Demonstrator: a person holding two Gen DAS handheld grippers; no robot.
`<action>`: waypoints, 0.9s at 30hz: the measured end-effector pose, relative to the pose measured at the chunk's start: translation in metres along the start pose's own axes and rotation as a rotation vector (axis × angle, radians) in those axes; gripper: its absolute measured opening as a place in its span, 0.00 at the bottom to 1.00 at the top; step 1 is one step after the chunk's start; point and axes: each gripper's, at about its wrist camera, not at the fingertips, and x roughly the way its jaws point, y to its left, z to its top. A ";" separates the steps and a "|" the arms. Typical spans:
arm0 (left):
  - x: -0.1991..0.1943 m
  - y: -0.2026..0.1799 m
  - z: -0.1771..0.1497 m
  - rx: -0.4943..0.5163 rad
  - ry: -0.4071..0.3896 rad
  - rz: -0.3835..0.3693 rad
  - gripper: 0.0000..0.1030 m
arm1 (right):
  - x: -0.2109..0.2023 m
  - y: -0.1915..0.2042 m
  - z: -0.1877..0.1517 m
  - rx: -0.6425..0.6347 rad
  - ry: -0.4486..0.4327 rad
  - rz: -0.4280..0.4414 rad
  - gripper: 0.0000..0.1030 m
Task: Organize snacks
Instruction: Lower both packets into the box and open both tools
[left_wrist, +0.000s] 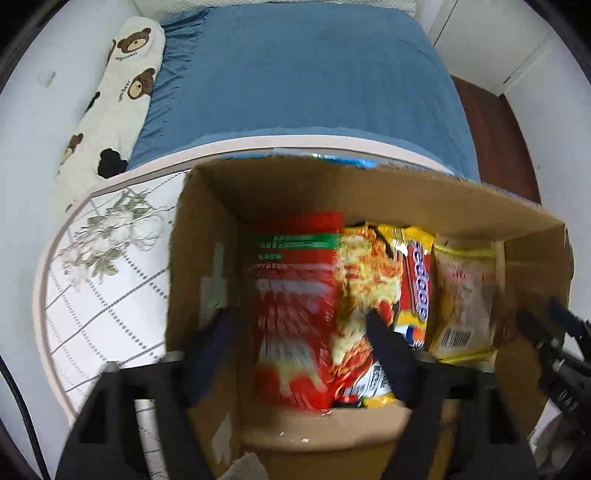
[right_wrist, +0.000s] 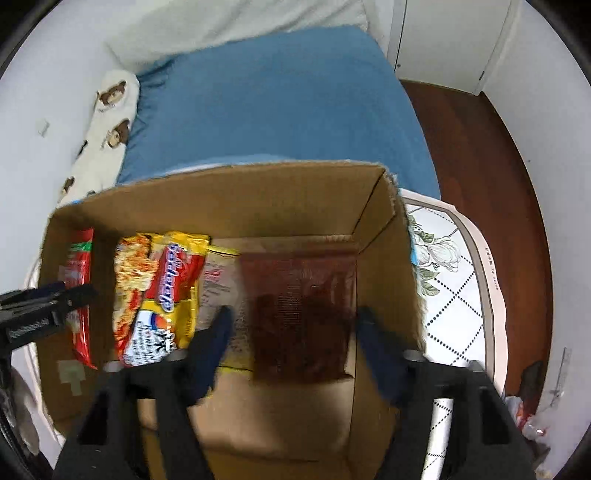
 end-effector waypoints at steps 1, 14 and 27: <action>0.001 0.001 0.002 -0.003 -0.003 -0.004 0.83 | 0.004 0.000 0.001 0.001 0.007 -0.002 0.88; -0.028 -0.011 -0.045 0.003 -0.130 0.005 0.83 | 0.000 0.009 -0.026 -0.004 -0.002 0.024 0.91; -0.097 -0.024 -0.125 0.016 -0.327 0.003 0.83 | -0.076 0.018 -0.092 -0.034 -0.157 0.012 0.91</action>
